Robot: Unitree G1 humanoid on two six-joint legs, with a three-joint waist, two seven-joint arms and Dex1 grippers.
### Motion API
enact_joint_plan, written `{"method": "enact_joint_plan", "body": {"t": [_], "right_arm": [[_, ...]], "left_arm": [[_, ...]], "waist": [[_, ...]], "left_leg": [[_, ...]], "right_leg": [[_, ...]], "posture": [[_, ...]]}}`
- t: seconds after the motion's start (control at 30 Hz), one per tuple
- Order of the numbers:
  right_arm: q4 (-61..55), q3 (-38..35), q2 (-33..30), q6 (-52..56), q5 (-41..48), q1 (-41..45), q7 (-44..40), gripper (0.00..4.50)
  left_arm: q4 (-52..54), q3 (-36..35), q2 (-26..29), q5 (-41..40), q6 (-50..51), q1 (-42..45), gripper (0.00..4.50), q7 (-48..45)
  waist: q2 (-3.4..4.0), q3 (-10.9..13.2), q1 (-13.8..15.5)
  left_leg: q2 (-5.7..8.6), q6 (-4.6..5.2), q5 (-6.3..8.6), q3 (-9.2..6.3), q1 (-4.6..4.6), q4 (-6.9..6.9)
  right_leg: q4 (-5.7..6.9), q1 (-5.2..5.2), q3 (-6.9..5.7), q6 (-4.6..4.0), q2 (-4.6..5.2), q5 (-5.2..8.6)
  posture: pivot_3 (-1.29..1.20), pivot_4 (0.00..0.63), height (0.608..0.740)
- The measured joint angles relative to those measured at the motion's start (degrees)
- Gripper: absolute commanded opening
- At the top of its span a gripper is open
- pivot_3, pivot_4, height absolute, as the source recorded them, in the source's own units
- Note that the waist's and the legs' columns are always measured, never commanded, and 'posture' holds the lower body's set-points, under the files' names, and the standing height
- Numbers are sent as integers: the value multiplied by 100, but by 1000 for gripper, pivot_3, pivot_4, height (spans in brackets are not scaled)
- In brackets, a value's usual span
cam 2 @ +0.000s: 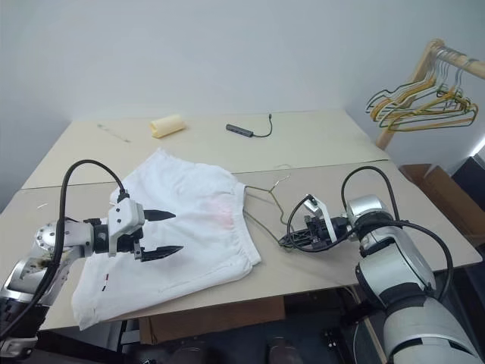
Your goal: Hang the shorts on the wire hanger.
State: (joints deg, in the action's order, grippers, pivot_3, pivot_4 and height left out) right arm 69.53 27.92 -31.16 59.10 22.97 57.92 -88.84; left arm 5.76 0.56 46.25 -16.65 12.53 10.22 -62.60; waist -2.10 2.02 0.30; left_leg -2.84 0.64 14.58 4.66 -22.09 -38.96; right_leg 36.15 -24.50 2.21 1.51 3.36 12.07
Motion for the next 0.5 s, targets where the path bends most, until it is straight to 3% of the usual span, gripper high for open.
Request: {"method": "enact_joint_plan", "body": {"t": [0.27, 0.5], "right_arm": [[138, -1224, -1, -629, -342, -38, 388, 0], [-2303, -1682, 347, -2196, -740, -1436, 1939, 0]], "left_arm": [[112, -67, 0, -1, 10, -197, 4470, 140], [128, -329, 58, -474, 260, 63, 4470, -105]], "waist": [[2, 1, 60], [7, 2, 10]], "left_leg": [[-1, -1, -1, 3, 2, 0], [-4, -2, -1, 6, -10, 0]], "right_leg": [[8, -5, 1, -2, 0, -1], [9, -19, 3, -1, -2, -1]], "posture": [[77, 0, 740], [36, 0, 740]]}}
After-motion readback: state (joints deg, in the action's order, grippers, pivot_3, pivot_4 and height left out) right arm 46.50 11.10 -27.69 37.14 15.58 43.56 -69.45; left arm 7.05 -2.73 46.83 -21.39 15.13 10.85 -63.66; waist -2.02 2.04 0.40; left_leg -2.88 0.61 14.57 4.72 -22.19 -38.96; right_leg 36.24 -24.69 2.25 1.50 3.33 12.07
